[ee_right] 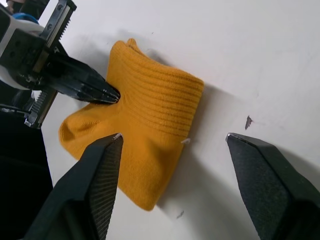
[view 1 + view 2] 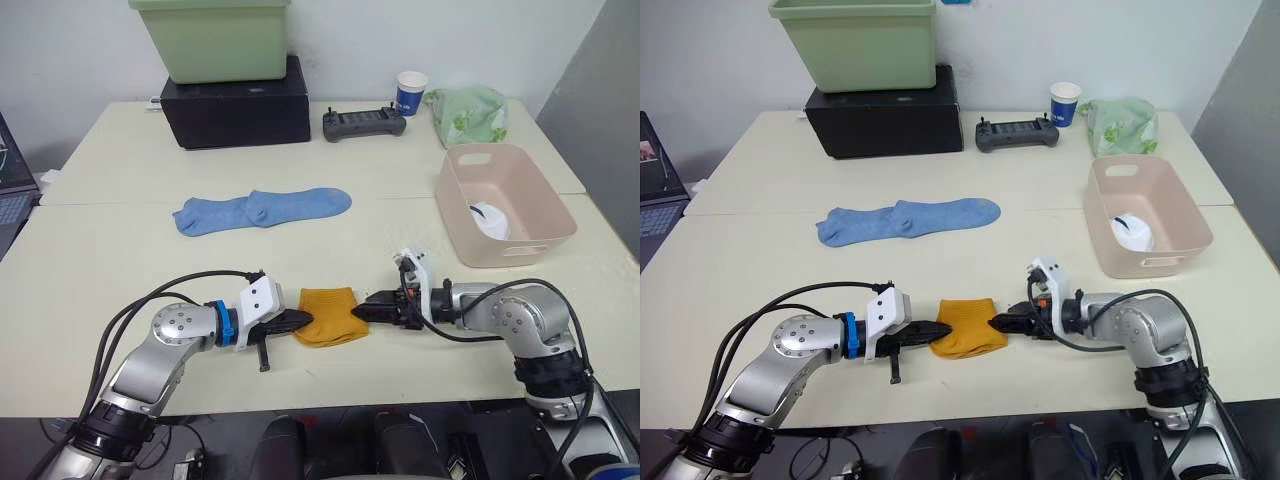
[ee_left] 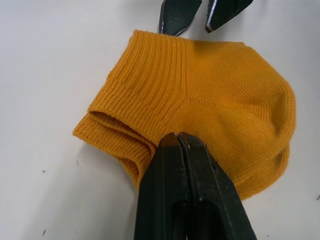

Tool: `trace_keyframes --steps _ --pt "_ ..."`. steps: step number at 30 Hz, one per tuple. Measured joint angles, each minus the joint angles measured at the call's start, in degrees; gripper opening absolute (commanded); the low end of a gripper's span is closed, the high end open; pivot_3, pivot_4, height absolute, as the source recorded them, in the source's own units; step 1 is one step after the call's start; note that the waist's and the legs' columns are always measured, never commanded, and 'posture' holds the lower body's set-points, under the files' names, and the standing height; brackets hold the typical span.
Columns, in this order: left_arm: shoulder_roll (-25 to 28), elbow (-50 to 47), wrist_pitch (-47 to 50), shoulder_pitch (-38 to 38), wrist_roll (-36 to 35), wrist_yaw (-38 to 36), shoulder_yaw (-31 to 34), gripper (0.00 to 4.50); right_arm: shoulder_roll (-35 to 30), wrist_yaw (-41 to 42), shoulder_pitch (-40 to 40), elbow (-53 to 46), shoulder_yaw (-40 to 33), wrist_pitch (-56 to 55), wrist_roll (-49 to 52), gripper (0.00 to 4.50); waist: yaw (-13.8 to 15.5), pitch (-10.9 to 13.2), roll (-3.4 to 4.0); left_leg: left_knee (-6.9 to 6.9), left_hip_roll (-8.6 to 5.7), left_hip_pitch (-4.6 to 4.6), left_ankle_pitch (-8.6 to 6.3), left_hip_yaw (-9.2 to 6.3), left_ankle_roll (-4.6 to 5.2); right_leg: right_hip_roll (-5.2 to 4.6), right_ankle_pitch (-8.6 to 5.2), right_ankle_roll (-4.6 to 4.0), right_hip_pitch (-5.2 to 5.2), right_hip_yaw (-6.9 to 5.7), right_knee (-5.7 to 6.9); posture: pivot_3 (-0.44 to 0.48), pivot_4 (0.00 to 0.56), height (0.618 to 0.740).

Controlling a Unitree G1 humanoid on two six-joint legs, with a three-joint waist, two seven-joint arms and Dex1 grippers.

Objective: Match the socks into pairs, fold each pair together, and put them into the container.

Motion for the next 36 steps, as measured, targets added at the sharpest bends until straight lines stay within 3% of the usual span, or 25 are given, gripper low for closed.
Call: trace_keyframes --steps 7,14,22,32,36 --pt "-0.12 -0.07 0.01 -0.09 0.00 0.00 -0.02 0.00 10.45 -3.41 -0.01 1.27 -4.59 12.00 4.43 3.36 -0.02 0.00 0.00 -0.06 0.01 -0.02 0.00 0.00 0.00 0.00 0.00 0.00 -0.04 -0.01 0.00 0.000 0.150 0.740" --pt "-0.12 -0.07 0.03 -0.19 -0.03 -0.05 0.00 0.00 17.66 -6.88 -1.58 6.41 -10.22 14.44 4.13 3.36 -0.13 0.00 0.01 -0.06 0.01 -0.01 0.00 0.01 0.00 0.01 0.00 0.00 -0.05 0.00 0.00 0.000 0.150 0.740" --pt "0.08 -0.37 0.04 0.26 -0.13 -0.25 0.10 0.00 18.91 -7.47 -3.08 10.76 -12.50 14.07 4.15 3.36 -0.16 0.00 0.01 -0.08 0.00 -0.01 0.00 0.03 0.00 0.01 0.00 0.00 -0.06 0.01 0.00 0.000 0.150 0.740" --pt "0.17 -0.14 0.04 -0.08 -0.01 -1.16 0.27 0.00 18.32 -7.35 -2.90 10.00 -12.20 12.63 4.34 0.03 -0.17 -0.03 0.00 -0.17 0.01 0.05 0.00 0.04 0.00 0.01 0.00 0.00 -0.03 0.02 -0.02 0.000 0.150 0.740" --pt "0.29 -0.52 1.80 -0.01 -0.97 -1.55 0.91 0.00 17.93 -7.20 -1.90 8.46 -11.80 11.96 4.34 0.01 -0.17 -0.05 -0.02 -0.17 0.00 0.03 0.00 0.04 0.00 0.00 0.00 0.00 -0.03 0.01 -0.02 0.000 0.150 0.740"
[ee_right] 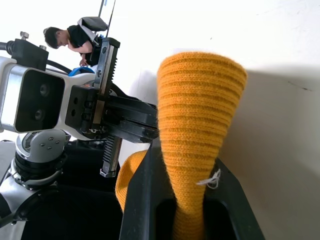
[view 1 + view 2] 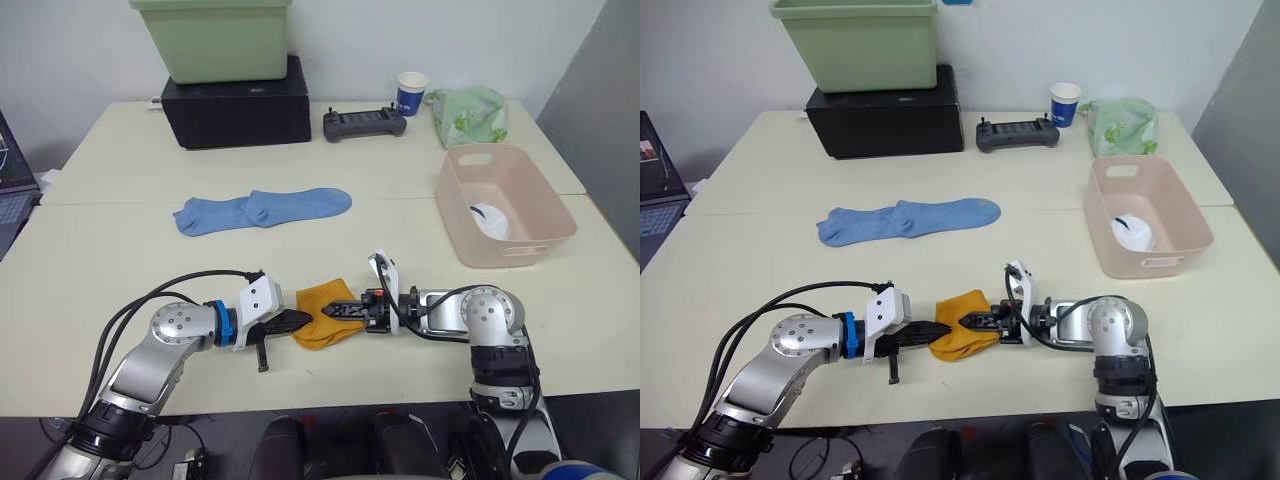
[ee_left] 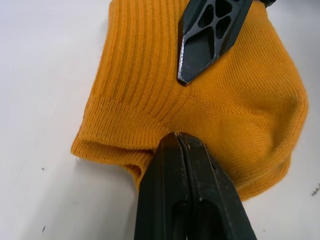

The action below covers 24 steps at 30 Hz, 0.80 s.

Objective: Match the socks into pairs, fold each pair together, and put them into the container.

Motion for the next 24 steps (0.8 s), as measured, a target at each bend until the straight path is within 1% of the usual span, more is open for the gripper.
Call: trace_keyframes --steps 1,2,4,6,8,10,12,13,16,18,19,21,24 --pt "0.40 -0.51 1.36 0.37 -1.19 -0.27 0.74 0.00 -0.02 0.04 0.43 -0.66 -0.02 -0.19 0.07 0.01 0.00 0.00 0.00 0.00 0.00 -0.03 0.00 0.00 0.00 0.00 0.00 0.00 -0.03 0.00 0.00 0.000 0.150 0.740" --pt "1.01 -1.11 2.62 0.84 -2.27 -0.71 1.65 0.18 -0.26 0.17 0.82 -1.30 0.04 -0.38 0.18 0.00 -0.01 0.01 0.01 -0.03 0.00 -0.04 0.00 0.00 0.00 0.00 0.00 0.00 -0.04 0.00 -0.01 0.000 0.150 0.740" --pt "1.72 -3.26 5.75 1.81 -6.28 -1.33 4.72 0.56 -2.90 0.64 2.09 -4.56 0.84 -1.76 0.03 0.00 0.22 0.04 0.02 -0.05 -0.01 -0.21 0.00 -0.04 0.00 -0.05 0.00 0.01 -0.17 -0.07 -0.06 0.000 0.150 0.740" --pt "3.94 -6.28 10.79 1.91 -12.12 -2.28 9.27 1.26 -6.69 0.67 3.13 -8.67 0.70 -3.68 -0.23 0.00 0.34 0.07 0.00 0.01 -0.02 -0.50 0.01 -0.05 -0.01 -0.07 0.00 0.00 -0.44 -0.10 -0.02 0.000 0.150 0.740" --pt "5.73 -8.56 14.46 0.26 -15.98 -2.35 12.79 1.88 -8.79 0.79 3.19 -12.26 -0.13 -5.62 -0.14 0.00 0.17 0.07 0.00 0.02 -0.02 -0.54 0.01 -0.05 -0.01 -0.06 0.00 0.01 -0.49 -0.09 0.02 0.000 0.150 0.740" --pt "5.72 -9.62 17.77 -3.48 -19.34 -1.76 14.18 2.57 -9.33 0.44 2.43 -14.86 -1.89 -6.67 0.08 0.00 0.22 0.08 -0.01 0.02 -0.02 -0.54 0.01 -0.11 -0.02 -0.01 0.00 0.02 -0.48 -0.16 0.02 0.000 0.150 0.740" --pt "3.91 -9.98 20.82 -9.56 -21.78 0.59 14.37 3.19 -11.23 0.15 0.35 -16.85 -3.99 -7.41 1.04 0.00 0.39 0.09 0.00 0.06 -0.04 -0.55 0.01 -0.10 -0.02 0.00 0.00 0.02 -0.47 -0.16 0.03 0.000 0.150 0.740" --pt "2.41 -9.96 21.89 -12.82 -22.20 2.13 14.13 3.55 -12.85 0.24 -1.08 -17.31 -4.82 -7.97 1.15 0.00 0.53 0.11 0.00 0.15 -0.06 -0.60 0.01 -0.12 -0.02 -0.01 0.01 0.03 -0.45 -0.19 0.02 0.000 0.150 0.740" --pt "-1.84 -10.02 23.94 -22.43 -22.19 6.69 12.24 4.49 -21.71 0.97 -6.45 -17.84 -6.10 -11.07 -0.22 0.00 1.02 0.12 0.01 0.26 -0.13 -0.72 0.01 -0.04 -0.01 -0.04 0.04 0.08 -0.51 -0.22 -0.07 0.000 0.150 0.740" --pt "-4.80 -9.36 24.83 -26.99 -22.14 9.11 11.21 4.49 -26.87 1.74 -9.51 -17.31 -7.34 -14.20 -1.60 0.00 1.27 0.12 0.01 0.27 -0.14 -0.75 0.01 0.01 -0.01 -0.03 0.05 0.08 -0.53 -0.20 -0.12 0.000 0.150 0.740" --pt "-6.89 -8.50 25.04 -29.67 -21.95 10.34 10.38 4.49 -30.82 2.69 -10.92 -16.31 -7.20 -16.43 -3.34 0.00 1.44 0.12 0.01 0.27 -0.16 -0.80 0.01 0.02 -0.01 -0.03 0.04 0.08 -0.58 -0.20 -0.16 0.000 0.150 0.740" --pt "-9.91 -7.26 25.02 -33.91 -21.38 11.71 8.76 4.49 -38.48 5.16 -12.40 -13.86 -5.51 -21.91 -7.72 0.00 1.53 0.12 0.01 0.24 -0.16 -0.88 0.01 0.05 -0.01 -0.01 0.04 0.07 -0.67 -0.14 -0.20 0.000 0.150 0.740" --pt "-14.67 -4.00 23.31 -39.57 -18.68 13.42 5.86 4.49 -46.70 8.01 -14.22 -8.43 -1.82 -31.89 -16.03 0.00 1.62 0.12 0.01 0.22 -0.19 -0.89 0.01 0.08 -0.01 0.01 0.05 0.07 -0.67 -0.04 -0.27 0.000 0.150 0.740"
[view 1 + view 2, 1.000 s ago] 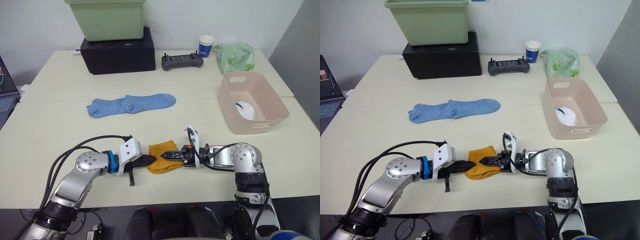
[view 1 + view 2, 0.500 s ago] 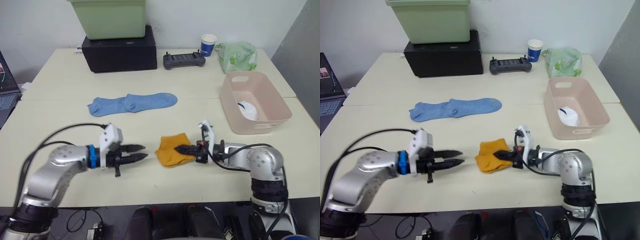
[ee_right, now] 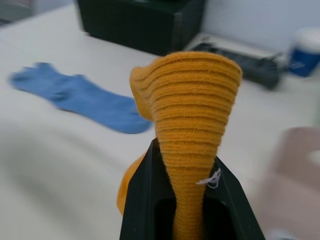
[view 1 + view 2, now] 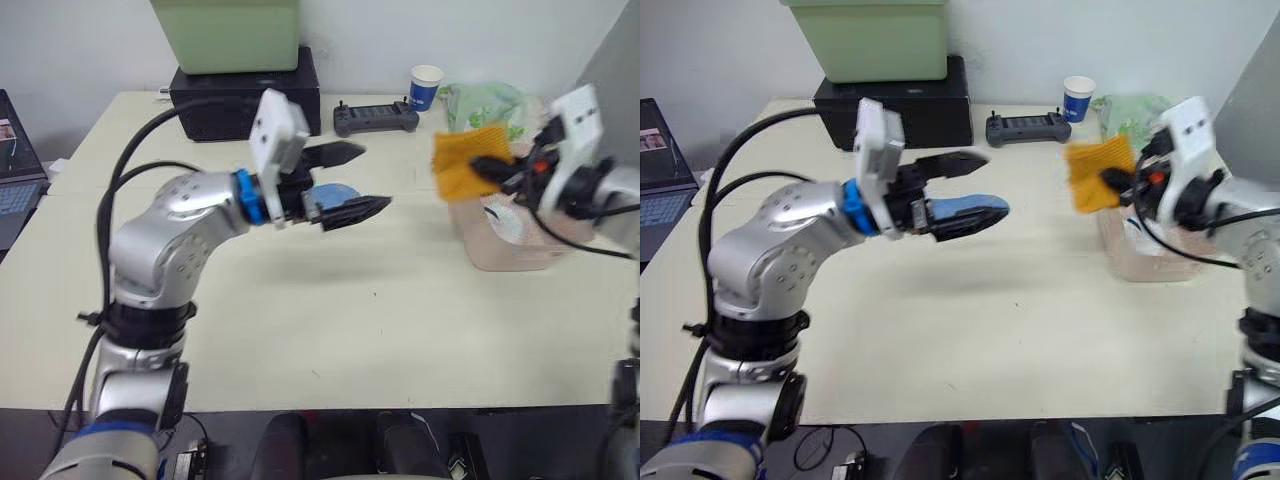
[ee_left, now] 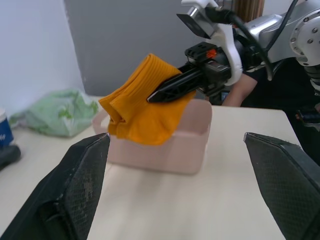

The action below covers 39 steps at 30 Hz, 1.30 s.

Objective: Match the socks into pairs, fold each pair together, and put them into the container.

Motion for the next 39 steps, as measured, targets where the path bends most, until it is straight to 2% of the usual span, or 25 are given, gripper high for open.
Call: trace_keyframes --steps 5,8,14,19,22,28,31,35,39 --pt "-7.46 6.34 -4.50 -6.01 4.85 1.51 -4.91 4.49 -9.58 3.69 -1.83 11.49 8.46 -19.72 -15.82 0.00 -0.17 0.00 0.01 0.02 0.01 0.03 0.01 0.15 -0.02 -0.02 0.00 -0.01 -0.05 0.09 0.03 0.000 0.150 0.740" --pt "-10.33 9.27 -6.84 -6.51 6.92 1.64 -5.81 4.49 -12.11 5.31 -1.84 18.97 13.32 -32.11 -24.87 0.00 -0.35 0.00 0.01 0.03 0.03 0.08 0.11 0.23 -0.18 0.01 0.00 -0.01 -0.09 0.12 0.14 0.000 0.150 0.740" --pt "-12.40 9.29 -7.80 -6.03 8.27 0.56 -7.19 4.49 -10.14 7.03 -1.96 31.65 21.72 -48.71 -37.22 0.00 -0.35 0.01 0.04 0.08 0.07 0.09 0.15 0.25 -0.25 0.01 0.01 -0.01 -0.14 0.15 0.30 0.000 0.150 0.740" --pt "-10.67 7.92 -4.99 -3.41 9.34 0.61 -9.16 4.49 -5.99 7.33 -5.04 41.86 26.03 -55.85 -44.51 0.00 -0.23 0.02 0.09 0.13 0.10 0.11 0.19 0.22 -0.31 -0.06 0.01 -0.02 -0.13 0.14 0.36 0.000 0.150 0.740" --pt "-10.33 7.87 -2.98 -3.03 9.91 1.77 -9.27 4.49 -4.80 9.77 -6.09 44.63 26.68 -57.79 -45.63 0.00 -0.10 0.02 0.09 0.14 0.09 0.10 0.20 0.21 -0.32 -0.09 0.01 -0.02 -0.10 0.12 0.33 0.000 0.150 0.740" --pt "-10.35 6.36 -1.33 -2.47 9.97 3.01 -9.26 4.50 -3.54 16.58 -6.30 45.79 27.00 -58.15 -46.12 1.98 -0.04 0.02 0.10 0.15 0.09 0.10 0.20 0.17 -0.32 -0.12 0.01 -0.02 -0.08 0.10 0.34 0.000 0.150 0.740" --pt "-10.06 6.13 -0.99 -2.25 9.98 3.05 -9.26 4.50 -4.28 21.21 -6.22 43.32 25.89 -55.95 -44.41 3.01 -0.05 0.05 0.13 0.17 0.09 0.10 0.21 0.17 -0.33 -0.12 0.01 -0.02 -0.08 0.10 0.40 0.000 0.150 0.740" --pt "-9.27 6.13 -0.92 -2.25 10.23 2.99 -9.24 4.50 -6.89 28.95 -6.36 35.62 21.21 -48.62 -39.21 3.01 -0.06 0.06 0.16 0.18 0.10 0.11 0.21 0.09 -0.34 -0.11 0.01 -0.02 -0.05 0.07 0.42 0.000 0.150 0.740" --pt "-9.02 6.51 -1.20 -2.29 10.46 2.85 -9.11 4.50 -8.13 32.09 -10.31 31.49 17.84 -41.30 -35.80 3.01 -0.13 0.07 0.19 0.24 0.08 0.11 0.21 0.10 -0.34 -0.11 0.02 -0.03 -0.05 0.06 0.45 0.000 0.150 0.740"
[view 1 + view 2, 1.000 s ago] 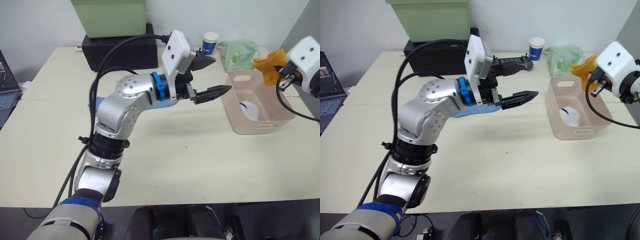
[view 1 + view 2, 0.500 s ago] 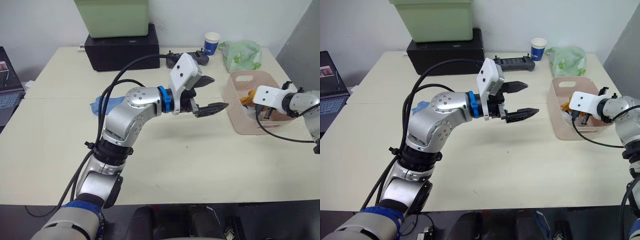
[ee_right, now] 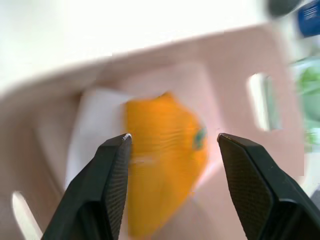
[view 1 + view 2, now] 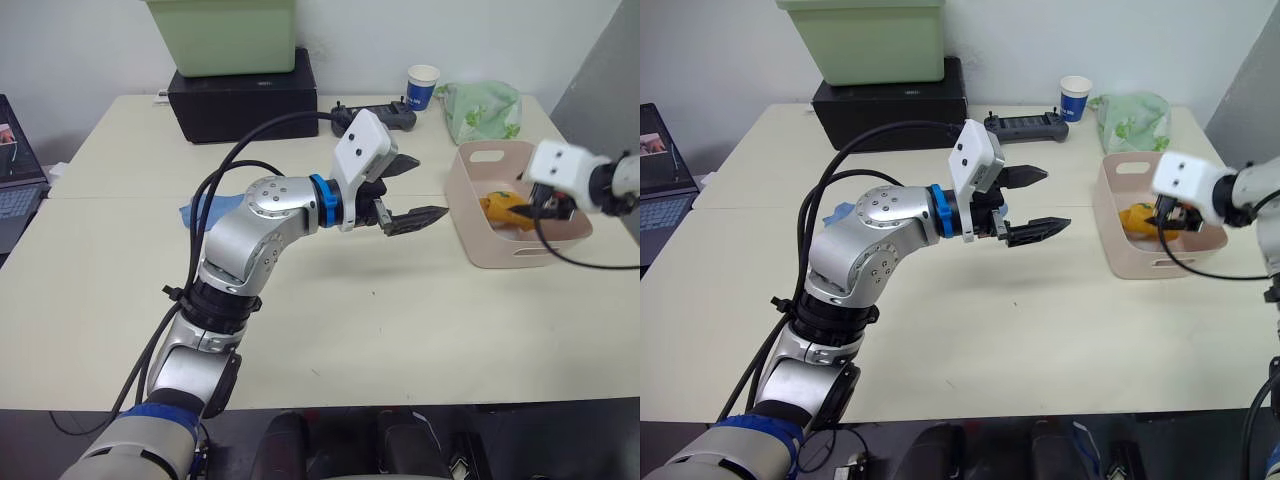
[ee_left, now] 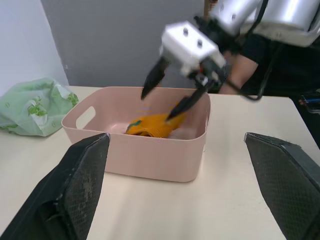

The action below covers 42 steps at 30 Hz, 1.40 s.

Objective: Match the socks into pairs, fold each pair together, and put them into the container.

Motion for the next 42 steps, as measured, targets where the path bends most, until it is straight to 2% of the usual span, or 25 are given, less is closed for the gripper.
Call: trace_keyframes --steps 1,4,10,11,19,29,34,37,39,42 --pt "0.01 0.05 -0.19 -0.01 0.03 -0.05 0.00 4.50 -0.09 -0.18 -1.27 -0.45 -0.74 1.07 0.12 3.01 0.01 0.00 0.00 0.01 0.00 0.00 0.00 -0.02 0.00 0.00 0.00 0.00 0.02 0.00 0.00 0.000 0.150 0.740" --pt "-0.06 0.22 -0.62 -0.11 0.14 -0.16 0.00 4.50 0.03 -3.27 -2.76 0.14 -1.40 0.61 -0.69 2.39 0.08 0.00 0.00 0.03 0.01 0.00 0.00 -0.09 0.00 0.00 0.00 0.00 0.08 0.01 -0.03 0.000 0.150 0.740" --pt "-0.31 2.02 -2.49 -0.86 0.84 -0.77 0.00 4.50 3.62 -11.21 1.25 8.40 1.30 -6.91 -5.81 0.24 0.06 0.00 0.00 0.05 -0.04 0.00 0.01 0.00 0.01 -0.03 0.00 0.00 0.07 0.02 -0.01 0.000 0.150 0.740" --pt "-0.37 2.09 -2.69 -0.91 0.93 -0.89 0.00 4.50 4.24 -11.98 2.02 9.78 1.83 -8.05 -6.62 0.03 0.07 0.00 0.01 0.04 -0.04 0.00 0.01 0.03 0.00 -0.03 0.00 0.00 0.05 0.02 0.00 0.000 0.150 0.740" --pt "-0.34 1.62 -2.53 -0.83 1.28 -1.00 -0.07 4.50 7.80 -18.42 2.55 22.84 5.70 -15.75 -11.99 0.03 -0.07 0.00 0.01 0.03 -0.01 0.01 0.01 0.02 0.00 -0.02 0.00 0.00 0.04 0.02 0.02 0.000 0.150 0.740" --pt "0.69 0.88 -1.65 -0.38 1.82 -0.84 -0.07 4.50 8.60 -18.02 2.52 22.64 4.74 -16.15 -11.29 0.03 -0.11 0.00 0.02 0.02 -0.02 0.31 0.02 0.01 -0.02 -0.01 0.00 0.00 0.35 0.02 0.00 0.000 0.150 0.740" --pt "4.03 0.02 -1.23 1.97 1.98 -0.72 1.74 4.50 6.20 -16.46 1.57 13.02 0.93 -12.44 -9.01 0.03 -0.25 0.02 0.06 -0.02 0.04 0.31 0.02 -0.02 -0.02 0.00 0.00 0.00 0.32 0.01 0.01 0.000 0.150 0.740" --pt "7.22 -0.35 -2.33 4.97 2.41 -0.49 4.73 4.50 7.63 -15.65 -0.26 4.16 -3.25 -7.45 -4.80 0.03 -0.59 0.00 0.08 -0.04 0.07 0.38 0.02 -0.03 -0.02 0.00 0.00 0.00 0.34 -0.01 0.05 0.000 0.150 0.740" --pt "9.89 -1.13 -4.03 8.06 3.17 -0.51 6.11 4.50 9.73 -15.64 -0.24 -2.24 -5.56 -4.40 -1.30 0.40 -0.59 0.00 0.08 -0.04 0.11 0.38 0.02 -0.10 -0.02 0.00 0.00 0.00 0.36 -0.01 0.04 0.000 0.150 0.740" --pt "13.47 -3.44 -5.31 16.00 4.40 1.44 10.11 4.50 18.99 -17.81 5.35 -17.45 -10.41 6.56 7.46 1.29 -0.62 -0.01 0.07 -0.08 0.23 0.37 0.02 -0.26 -0.02 -0.02 0.00 0.00 0.42 -0.06 0.00 0.000 0.150 0.740"
